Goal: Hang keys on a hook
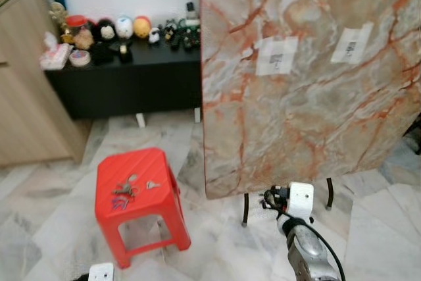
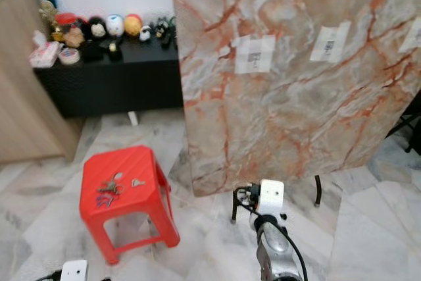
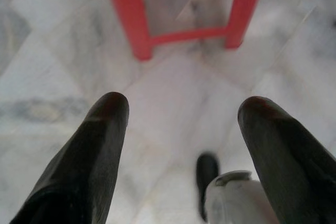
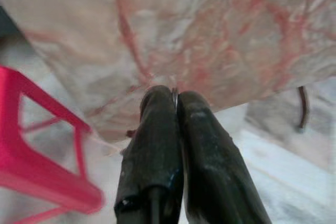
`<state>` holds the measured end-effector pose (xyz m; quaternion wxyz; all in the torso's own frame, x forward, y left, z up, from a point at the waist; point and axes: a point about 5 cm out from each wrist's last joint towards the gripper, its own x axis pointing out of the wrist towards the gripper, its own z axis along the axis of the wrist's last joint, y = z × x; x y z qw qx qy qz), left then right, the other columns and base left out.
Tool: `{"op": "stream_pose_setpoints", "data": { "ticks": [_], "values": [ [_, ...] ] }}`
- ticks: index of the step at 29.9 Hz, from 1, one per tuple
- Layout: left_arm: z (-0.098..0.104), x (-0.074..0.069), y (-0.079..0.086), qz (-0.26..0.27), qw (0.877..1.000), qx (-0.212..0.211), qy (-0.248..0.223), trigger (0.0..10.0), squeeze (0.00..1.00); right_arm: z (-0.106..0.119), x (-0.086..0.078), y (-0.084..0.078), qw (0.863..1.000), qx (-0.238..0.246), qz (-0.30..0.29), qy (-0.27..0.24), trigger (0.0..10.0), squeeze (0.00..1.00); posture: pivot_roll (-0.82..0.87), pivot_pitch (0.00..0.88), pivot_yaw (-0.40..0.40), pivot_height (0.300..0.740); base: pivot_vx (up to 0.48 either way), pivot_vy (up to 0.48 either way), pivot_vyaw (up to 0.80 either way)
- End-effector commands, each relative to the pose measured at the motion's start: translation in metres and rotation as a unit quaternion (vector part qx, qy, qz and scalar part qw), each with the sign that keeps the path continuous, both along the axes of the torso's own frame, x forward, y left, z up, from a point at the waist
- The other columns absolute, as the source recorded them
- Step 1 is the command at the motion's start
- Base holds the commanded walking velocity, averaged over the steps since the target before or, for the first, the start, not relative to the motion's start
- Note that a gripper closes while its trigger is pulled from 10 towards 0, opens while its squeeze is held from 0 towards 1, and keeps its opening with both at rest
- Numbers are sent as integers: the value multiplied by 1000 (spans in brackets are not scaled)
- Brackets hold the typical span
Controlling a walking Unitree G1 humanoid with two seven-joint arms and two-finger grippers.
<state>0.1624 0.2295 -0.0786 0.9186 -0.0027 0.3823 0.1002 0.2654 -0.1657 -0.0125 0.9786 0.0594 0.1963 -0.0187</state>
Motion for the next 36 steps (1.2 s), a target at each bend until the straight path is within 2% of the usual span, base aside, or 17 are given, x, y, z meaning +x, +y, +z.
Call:
{"op": "stream_pose_setpoints", "data": {
  "ticks": [1,12,20,26,28,30,31,32,33,35,36],
  "values": [
    [-5,-15,9,12,1000,5,23,10000,0,7,8,11,1000,9,10,-17,10000,0,6,0,-13,740,322,0,0],
    [-4,-14,9,11,1000,4,23,10000,0,8,8,11,1000,10,6,-20,10000,0,7,0,-13,740,317,0,0],
    [-5,-16,8,11,1000,6,28,10000,0,11,11,7,999,5,-10,-30,10000,0,8,0,-13,740,0,0,0],
    [-6,-16,7,14,999,5,31,10000,0,24,21,-2,998,-7,-39,-55,10000,0,10,0,-13,740,0,0,0],
    [-6,-16,8,14,999,5,30,10000,0,36,29,-9,995,-19,-64,-80,10000,0,9,0,-13,740,0,0,0],
    [-6,-16,8,15,999,6,30,10000,0,47,36,-12,991,-39,-69,-106,10000,0,5,0,-11,740,0,0,0],
    [-5,-15,8,15,999,6,30,10000,0,55,41,-14,988,-65,-67,-123,10000,0,4,0,-9,740,0,0,0],
    [-5,-15,8,15,999,6,30,10000,0,55,41,-14,988,-65,-67,-123,10000,0,4,0,-9,740,0,0,0],
    [-5,-15,8,15,999,6,30,10000,0,64,46,-15,983,-98,-64,-143,10000,0,4,0,-9,740,0,0,0],
    [-5,-15,8,15,999,6,30,10000,0,64,46,-15,983,-98,-64,-143,10000,0,4,0,-9,740,0,0,0],
    [-5,-15,9,15,999,6,30,10000,0,79,54,-16,972,-145,-58,-174,10000,0,1,0,-4,740,0,0,0]
  ]
}}
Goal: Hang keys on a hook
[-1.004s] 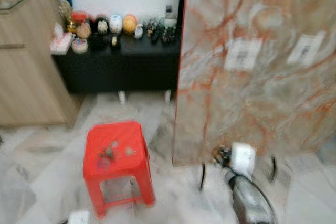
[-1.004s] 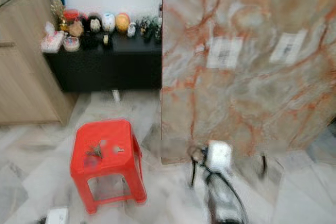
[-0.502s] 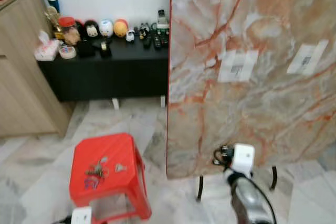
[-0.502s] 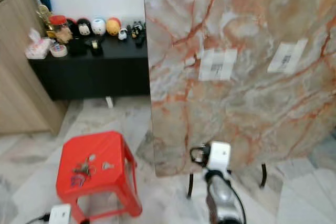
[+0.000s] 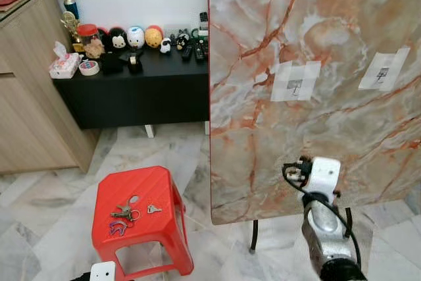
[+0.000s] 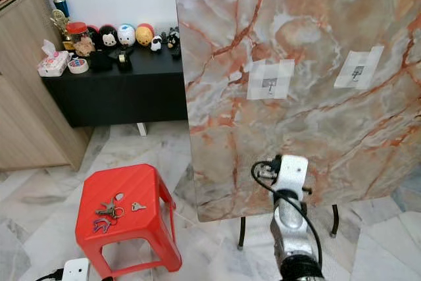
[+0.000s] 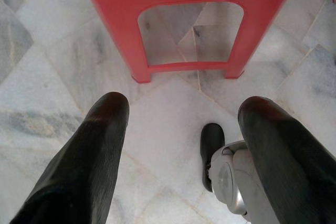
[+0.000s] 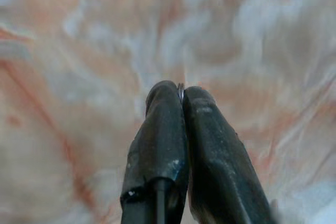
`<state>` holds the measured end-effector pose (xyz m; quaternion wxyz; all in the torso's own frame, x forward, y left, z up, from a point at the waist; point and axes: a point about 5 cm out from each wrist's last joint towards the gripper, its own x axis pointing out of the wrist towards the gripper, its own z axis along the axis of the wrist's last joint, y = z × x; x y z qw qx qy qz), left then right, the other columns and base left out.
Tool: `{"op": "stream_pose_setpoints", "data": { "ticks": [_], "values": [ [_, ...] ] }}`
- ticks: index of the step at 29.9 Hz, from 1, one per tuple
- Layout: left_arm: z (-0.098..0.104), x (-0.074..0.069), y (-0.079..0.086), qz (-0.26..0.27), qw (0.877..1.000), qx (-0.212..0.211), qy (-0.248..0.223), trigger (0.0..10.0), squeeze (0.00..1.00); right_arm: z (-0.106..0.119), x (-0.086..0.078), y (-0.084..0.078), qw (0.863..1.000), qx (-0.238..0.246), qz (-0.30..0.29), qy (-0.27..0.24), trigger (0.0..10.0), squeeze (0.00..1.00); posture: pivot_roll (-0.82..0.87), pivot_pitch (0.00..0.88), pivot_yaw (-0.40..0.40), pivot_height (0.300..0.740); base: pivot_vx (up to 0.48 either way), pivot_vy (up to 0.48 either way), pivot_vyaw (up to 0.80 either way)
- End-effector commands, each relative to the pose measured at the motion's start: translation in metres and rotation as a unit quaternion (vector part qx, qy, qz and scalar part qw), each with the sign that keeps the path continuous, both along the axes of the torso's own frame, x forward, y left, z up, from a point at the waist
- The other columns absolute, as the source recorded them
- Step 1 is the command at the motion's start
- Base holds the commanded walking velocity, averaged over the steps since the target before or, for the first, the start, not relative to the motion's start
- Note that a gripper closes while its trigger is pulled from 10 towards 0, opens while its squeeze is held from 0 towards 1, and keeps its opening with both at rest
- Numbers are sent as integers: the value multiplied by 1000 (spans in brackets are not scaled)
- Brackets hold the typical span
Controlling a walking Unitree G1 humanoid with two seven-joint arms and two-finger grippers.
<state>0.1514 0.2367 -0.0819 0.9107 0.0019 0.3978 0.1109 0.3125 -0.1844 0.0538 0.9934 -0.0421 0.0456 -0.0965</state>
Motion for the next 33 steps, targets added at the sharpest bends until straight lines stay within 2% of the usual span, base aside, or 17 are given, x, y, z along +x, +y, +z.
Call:
{"op": "stream_pose_setpoints", "data": {
  "ticks": [1,4,10,20,26,33],
  "values": [
    [-2,-4,1,6,1000,0,12,10000,0,13,7,3,999,-30,6,-28,10000,0,1,0,-4,740,0,0,0],
    [-1,-2,1,7,1000,0,10,10000,0,58,27,2,983,-140,-20,-116,10000,0,0,0,-3,740,0,0,0],
    [-1,0,1,9,1000,0,8,10000,0,77,37,-3,963,-222,-65,-137,10000,0,1,0,1,740,0,0,0],
    [0,2,1,10,1000,1,4,10000,0,88,48,3,951,-263,-69,-144,10000,0,4,0,3,740,0,0,0],
    [0,3,0,10,1000,1,3,10000,0,90,56,8,946,-292,-42,-133,10000,0,8,0,4,740,0,0,0],
    [1,4,0,11,1000,2,1,10000,0,92,61,16,943,-304,-25,-130,10000,0,12,0,2,740,0,0,0]
  ]
}}
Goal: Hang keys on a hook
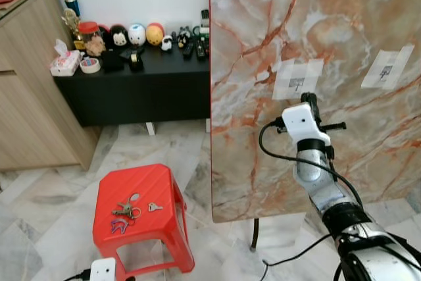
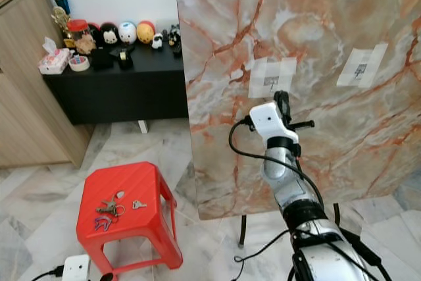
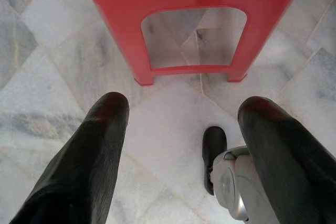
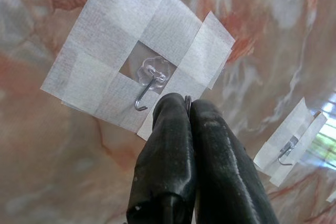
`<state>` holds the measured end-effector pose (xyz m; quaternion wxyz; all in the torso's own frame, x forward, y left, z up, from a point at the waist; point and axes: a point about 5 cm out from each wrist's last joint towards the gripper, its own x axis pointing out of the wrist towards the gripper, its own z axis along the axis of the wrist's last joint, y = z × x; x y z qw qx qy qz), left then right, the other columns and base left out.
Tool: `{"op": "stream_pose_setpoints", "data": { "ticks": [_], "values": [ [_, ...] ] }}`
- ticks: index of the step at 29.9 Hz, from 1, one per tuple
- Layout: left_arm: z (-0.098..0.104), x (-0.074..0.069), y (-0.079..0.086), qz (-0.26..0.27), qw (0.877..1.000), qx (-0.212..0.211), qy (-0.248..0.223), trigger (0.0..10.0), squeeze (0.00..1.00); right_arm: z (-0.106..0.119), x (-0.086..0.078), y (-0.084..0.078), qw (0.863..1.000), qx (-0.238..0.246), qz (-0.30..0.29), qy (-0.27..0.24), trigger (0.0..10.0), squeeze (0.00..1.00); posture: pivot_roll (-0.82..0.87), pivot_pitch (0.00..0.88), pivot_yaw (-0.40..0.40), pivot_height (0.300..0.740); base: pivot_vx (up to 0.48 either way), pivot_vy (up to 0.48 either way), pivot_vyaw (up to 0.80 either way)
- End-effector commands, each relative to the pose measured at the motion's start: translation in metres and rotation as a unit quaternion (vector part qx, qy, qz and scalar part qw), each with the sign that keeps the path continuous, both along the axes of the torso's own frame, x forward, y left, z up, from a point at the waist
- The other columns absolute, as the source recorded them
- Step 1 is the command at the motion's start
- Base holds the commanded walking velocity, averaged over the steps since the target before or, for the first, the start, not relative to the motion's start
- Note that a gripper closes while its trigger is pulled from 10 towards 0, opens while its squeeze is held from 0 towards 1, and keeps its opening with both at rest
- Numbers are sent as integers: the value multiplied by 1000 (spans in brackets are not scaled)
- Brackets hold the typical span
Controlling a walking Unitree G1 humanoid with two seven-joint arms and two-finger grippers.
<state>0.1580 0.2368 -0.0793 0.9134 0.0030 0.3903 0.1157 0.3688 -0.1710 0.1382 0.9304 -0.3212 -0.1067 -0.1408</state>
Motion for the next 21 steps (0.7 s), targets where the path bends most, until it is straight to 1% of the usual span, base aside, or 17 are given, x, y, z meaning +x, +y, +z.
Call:
{"op": "stream_pose_setpoints", "data": {
  "ticks": [1,4,13,18,21],
  "values": [
    [-2,-2,0,8,1000,-2,9,10000,0,8,5,3,1000,-9,6,-5,10000,0,12,0,2,740,0,0,0],
    [-1,-2,0,8,1000,-2,8,10000,0,9,6,5,1000,-24,10,-3,10000,0,13,0,1,740,0,0,0],
    [-1,0,-1,9,1000,-3,6,10000,0,11,10,7,1000,-24,11,1,10000,0,14,0,-2,740,0,0,0],
    [-1,0,-1,9,1000,-4,5,10000,0,11,12,8,1000,-23,9,12,10000,0,12,0,-4,740,0,0,0],
    [-1,1,-1,9,1000,-4,5,10000,0,7,13,9,999,-19,10,33,10000,0,13,0,-4,740,0,0,0]
  ]
}}
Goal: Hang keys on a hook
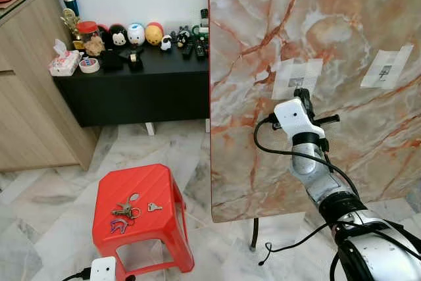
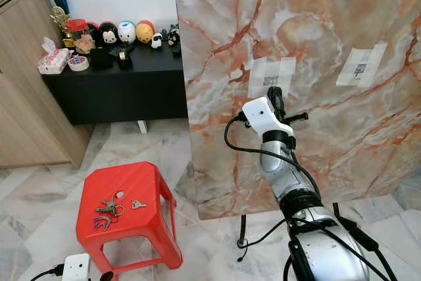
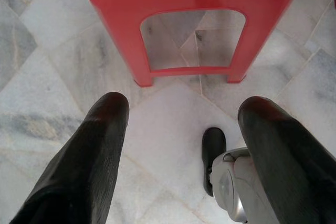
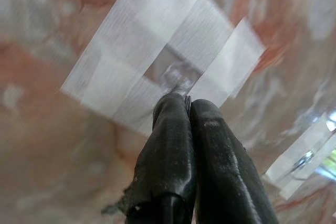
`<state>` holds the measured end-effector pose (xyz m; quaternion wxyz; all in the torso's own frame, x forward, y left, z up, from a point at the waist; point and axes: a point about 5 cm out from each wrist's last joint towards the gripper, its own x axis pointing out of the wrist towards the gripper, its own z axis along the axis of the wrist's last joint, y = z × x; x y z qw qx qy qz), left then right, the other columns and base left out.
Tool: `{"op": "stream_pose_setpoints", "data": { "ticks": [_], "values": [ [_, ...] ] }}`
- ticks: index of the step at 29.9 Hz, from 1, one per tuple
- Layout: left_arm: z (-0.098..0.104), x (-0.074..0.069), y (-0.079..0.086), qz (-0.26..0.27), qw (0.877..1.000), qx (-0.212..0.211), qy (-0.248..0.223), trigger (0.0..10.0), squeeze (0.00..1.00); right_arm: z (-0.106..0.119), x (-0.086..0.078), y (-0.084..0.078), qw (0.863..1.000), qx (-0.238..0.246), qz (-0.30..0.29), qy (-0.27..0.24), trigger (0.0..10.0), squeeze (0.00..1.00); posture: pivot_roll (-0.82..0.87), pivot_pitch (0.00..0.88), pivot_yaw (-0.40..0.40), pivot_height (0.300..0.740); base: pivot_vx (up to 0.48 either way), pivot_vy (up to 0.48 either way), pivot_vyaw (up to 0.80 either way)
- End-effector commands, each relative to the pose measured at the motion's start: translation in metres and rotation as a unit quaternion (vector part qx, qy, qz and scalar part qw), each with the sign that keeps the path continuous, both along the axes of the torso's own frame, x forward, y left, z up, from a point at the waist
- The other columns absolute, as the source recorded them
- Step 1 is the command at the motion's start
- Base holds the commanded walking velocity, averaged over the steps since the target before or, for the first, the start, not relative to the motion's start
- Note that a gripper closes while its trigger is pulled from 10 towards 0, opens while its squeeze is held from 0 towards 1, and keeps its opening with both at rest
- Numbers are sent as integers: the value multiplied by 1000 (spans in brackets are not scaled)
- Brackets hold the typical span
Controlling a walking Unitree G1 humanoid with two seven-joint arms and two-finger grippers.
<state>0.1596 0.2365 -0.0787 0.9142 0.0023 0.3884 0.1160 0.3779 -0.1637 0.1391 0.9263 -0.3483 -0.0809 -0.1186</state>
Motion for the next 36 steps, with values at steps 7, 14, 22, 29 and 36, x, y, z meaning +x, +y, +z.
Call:
{"op": "stream_pose_setpoints", "data": {
  "ticks": [7,14,22,29,36],
  "values": [
    [-1,0,-1,9,1000,-3,6,10000,0,8,6,5,1000,14,-1,0,10000,0,14,0,-3,740,0,0,0],
    [-1,0,-1,8,1000,-3,5,10000,0,11,8,7,1000,16,2,0,10000,0,14,0,-3,740,0,0,0],
    [-1,0,-1,8,1000,-3,5,10000,0,15,10,4,1000,12,-7,-5,10000,0,16,0,-3,740,0,0,0],
    [-1,0,-2,7,1000,-3,4,10000,0,16,10,2,1000,14,-16,-4,10000,0,17,0,-2,740,0,0,0],
    [-1,0,-1,7,1000,-2,4,10000,0,16,11,-1,1000,16,-26,1,10000,0,19,0,-2,740,0,0,0]
  ]
}}
